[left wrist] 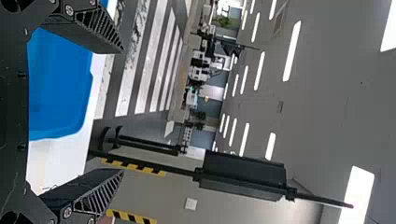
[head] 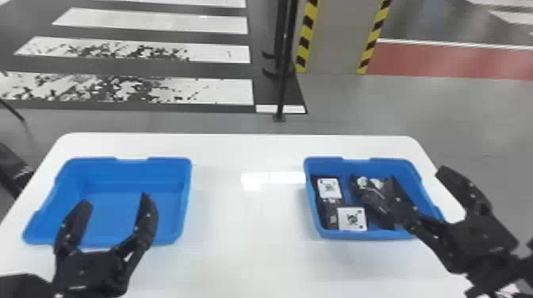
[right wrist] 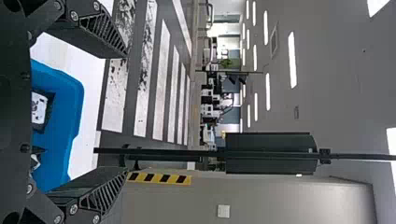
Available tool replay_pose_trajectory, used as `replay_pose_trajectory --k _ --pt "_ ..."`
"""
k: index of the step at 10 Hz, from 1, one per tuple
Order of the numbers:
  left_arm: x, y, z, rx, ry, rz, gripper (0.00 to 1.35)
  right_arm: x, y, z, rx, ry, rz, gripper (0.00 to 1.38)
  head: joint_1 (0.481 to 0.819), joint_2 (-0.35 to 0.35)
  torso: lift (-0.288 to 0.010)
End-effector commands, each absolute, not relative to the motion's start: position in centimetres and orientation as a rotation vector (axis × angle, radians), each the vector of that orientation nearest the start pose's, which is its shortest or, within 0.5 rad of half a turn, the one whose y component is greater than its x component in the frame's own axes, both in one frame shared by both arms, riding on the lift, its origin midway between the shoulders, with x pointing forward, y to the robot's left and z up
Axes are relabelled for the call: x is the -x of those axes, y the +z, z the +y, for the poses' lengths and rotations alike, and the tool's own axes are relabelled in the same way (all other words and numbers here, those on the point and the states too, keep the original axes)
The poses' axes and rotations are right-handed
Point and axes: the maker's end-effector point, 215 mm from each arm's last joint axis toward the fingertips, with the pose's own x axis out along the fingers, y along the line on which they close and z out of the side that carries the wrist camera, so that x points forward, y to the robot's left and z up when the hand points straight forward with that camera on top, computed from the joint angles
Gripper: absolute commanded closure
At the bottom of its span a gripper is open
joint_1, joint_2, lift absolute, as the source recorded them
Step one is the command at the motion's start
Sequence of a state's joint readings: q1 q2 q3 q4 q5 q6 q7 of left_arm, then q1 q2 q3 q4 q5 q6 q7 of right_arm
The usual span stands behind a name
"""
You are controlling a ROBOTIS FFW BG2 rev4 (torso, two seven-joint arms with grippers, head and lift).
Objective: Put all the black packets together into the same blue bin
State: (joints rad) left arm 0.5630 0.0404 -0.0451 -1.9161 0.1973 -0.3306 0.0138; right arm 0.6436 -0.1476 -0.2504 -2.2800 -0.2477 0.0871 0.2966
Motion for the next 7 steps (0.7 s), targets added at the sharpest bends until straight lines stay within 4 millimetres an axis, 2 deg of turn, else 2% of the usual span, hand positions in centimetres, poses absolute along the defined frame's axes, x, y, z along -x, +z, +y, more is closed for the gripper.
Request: replay_pose_trajectory --k 1,3,4,5,7 --pt "-40.6 -34.0 22.4 0.185 0.004 -0.100 0.13 -39.2 -27.7 -27.9 0.023 0.186 0.041 0.17 0.695 -0.073 -0.110" --pt "-41.4 -32.7 20.0 0.106 -0.063 -0.111 0.13 -39.3 -28.6 -28.1 0.032 0.184 0.072 0.17 0.695 -0.085 -0.110" --pt "-41.7 -32.0 19.4 0.058 -0.087 -0.107 0.13 -39.3 -29.0 -28.1 0.031 0.184 0.085 0.17 0.695 -0.095 -0.110" --pt "-41.9 -30.1 19.0 -0.018 -0.101 -0.127 0.13 -39.2 -29.3 -28.1 0.034 0.184 0.097 0.17 0.695 -0.113 -0.110" --pt "-42.0 -30.1 18.8 -0.019 -0.106 -0.115 0.13 -39.3 -29.3 -27.9 0.038 0.191 0.099 0.17 0.695 -0.128 -0.110"
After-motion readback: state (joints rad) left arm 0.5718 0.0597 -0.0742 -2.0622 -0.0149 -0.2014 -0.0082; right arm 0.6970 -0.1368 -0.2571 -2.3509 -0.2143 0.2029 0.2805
